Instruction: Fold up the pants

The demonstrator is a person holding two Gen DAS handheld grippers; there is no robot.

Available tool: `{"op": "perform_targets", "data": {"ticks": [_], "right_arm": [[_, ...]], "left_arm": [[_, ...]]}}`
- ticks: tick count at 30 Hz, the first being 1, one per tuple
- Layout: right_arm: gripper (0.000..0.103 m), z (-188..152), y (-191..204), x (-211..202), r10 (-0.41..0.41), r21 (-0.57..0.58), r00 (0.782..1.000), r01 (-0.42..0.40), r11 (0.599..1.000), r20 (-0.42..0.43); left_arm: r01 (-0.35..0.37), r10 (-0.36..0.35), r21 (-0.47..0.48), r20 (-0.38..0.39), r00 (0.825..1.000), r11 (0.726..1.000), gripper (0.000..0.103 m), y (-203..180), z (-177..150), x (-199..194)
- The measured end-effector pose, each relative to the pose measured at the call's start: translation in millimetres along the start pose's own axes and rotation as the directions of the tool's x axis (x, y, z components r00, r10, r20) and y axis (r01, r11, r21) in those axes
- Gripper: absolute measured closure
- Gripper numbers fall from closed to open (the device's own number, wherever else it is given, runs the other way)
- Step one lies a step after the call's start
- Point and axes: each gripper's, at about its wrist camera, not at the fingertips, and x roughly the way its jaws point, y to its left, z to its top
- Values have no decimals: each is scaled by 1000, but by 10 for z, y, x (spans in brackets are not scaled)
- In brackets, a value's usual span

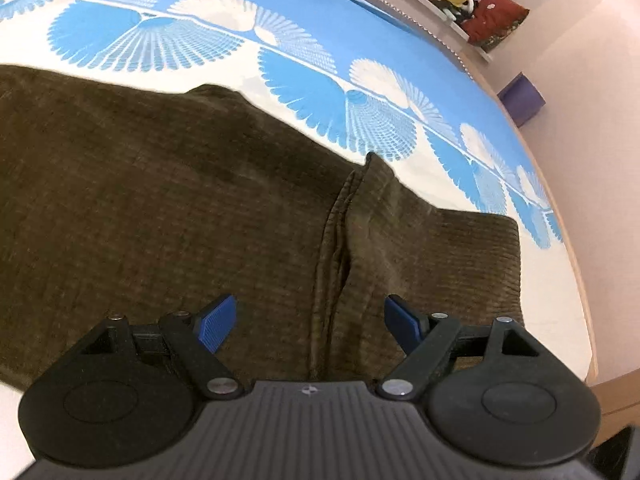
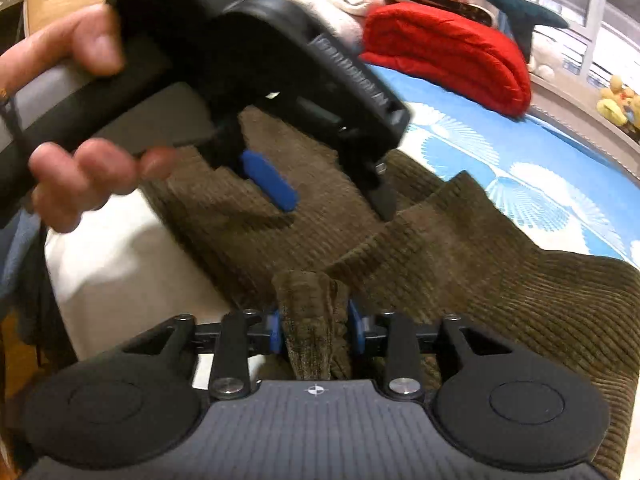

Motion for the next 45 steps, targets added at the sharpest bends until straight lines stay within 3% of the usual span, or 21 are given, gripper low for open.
{"op": "perform_targets", "data": {"ticks": [1,3,7,10,12,14,17,19,20,23,26,29,34,38,41,43,45], "right_arm": [[55,8,5,-3,9,6,1000,-9,1000,-6],[37,53,-83,-69,103,61,995,-102,993,-16],[37,109,-476,-444,214,215,974,-225,950,72],[37,86,-871,-664,117,308,983,-157,938,143],[37,128,-1194,-650,26,362,990,-74,929,135],[39,203,-1483,-525,6,384,994,-46,922,106],[44,406,-1776,-226,28,336,999,-40,941,40],[56,558,-1880,39,50,299,999,-50,953,7],[61,613,-1917,157,55,275,998,-53,960,-2],[61,689,-1873,523,54,214,998,-45,976,-35],[65,652,-1785,792,104,152,988,-86,985,-114],[64,544,-1674,725,135,3,984,-135,991,-113],[63,620,-1907,743,198,133,973,-183,974,-117],[50,727,-1845,915,175,89,975,-164,982,-135],[47,753,-1785,1013,197,65,971,-190,980,-133],[55,752,-1782,1010,208,64,970,-201,978,-129],[76,723,-1749,963,220,33,969,-218,975,-112]], "left_arm": [[2,-2,-4,-6,1000,1000,18,26,-47,-1],[3,-3,3,-21,1000,1000,18,76,-115,28],[37,-38,35,6,999,999,18,92,-214,4],[120,-119,43,-16,993,992,18,49,-252,22],[152,-151,51,-32,988,987,18,-2,-295,41],[168,-166,48,-49,985,985,18,-38,-358,76],[160,-156,68,-55,986,985,18,-93,-430,144],[161,-157,69,-56,986,985,18,-109,-426,173],[170,-167,45,-61,984,984,18,-82,-400,186],[204,-210,-77,-82,974,976,19,74,-293,232],[209,-231,-165,-127,965,964,22,179,-185,284],[212,-256,-255,-153,955,944,22,265,-109,336],[238,-295,-296,-165,941,925,21,363,-53,384],[257,-315,-307,-159,936,916,21,447,-58,370],[266,-327,-319,-158,932,910,21,526,-73,365],[269,-331,-321,-157,930,908,21,547,-72,366],[270,-332,-322,-156,930,907,21,521,-71,367]]}}
